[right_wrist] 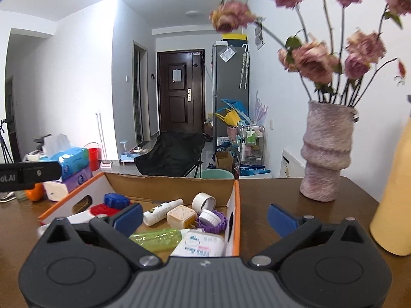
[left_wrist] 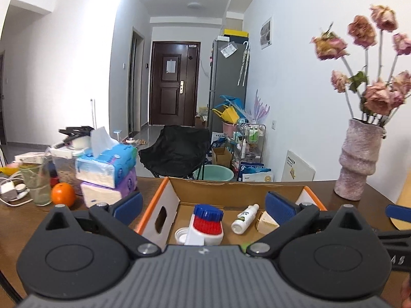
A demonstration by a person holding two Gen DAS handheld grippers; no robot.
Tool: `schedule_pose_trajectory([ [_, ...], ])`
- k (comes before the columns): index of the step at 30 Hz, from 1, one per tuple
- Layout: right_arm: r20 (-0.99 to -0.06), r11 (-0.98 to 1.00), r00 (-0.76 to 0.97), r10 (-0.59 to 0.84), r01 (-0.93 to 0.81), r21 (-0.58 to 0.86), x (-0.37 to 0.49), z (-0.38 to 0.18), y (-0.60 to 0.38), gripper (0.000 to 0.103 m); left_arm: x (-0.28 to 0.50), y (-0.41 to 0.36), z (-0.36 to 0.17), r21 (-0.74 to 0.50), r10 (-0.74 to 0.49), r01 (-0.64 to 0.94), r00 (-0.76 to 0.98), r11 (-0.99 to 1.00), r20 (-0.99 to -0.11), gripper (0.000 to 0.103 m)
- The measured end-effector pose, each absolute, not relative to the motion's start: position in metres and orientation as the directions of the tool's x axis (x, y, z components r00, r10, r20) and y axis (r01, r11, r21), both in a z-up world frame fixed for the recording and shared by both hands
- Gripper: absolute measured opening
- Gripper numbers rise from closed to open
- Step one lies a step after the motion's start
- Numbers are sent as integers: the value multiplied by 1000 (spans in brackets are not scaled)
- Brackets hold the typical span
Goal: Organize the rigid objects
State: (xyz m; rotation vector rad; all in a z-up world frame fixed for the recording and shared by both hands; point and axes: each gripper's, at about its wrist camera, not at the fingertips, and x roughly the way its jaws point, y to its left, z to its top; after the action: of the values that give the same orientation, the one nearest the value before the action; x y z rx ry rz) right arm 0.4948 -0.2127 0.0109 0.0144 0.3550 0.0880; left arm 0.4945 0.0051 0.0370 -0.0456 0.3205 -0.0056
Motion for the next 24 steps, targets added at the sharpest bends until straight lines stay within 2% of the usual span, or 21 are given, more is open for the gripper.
schedule_pose_trajectory([
  [14, -303, 997, 950, 80, -82, 5, 309, 49, -220, 103, 308, 8, 52, -19, -28, 23, 954, 1000, -300, 103],
  [24, -292, 995, 952, 91, -97, -4, 184, 44, -220, 103, 184, 9, 50, -18, -33, 29, 959, 999, -282, 103],
])
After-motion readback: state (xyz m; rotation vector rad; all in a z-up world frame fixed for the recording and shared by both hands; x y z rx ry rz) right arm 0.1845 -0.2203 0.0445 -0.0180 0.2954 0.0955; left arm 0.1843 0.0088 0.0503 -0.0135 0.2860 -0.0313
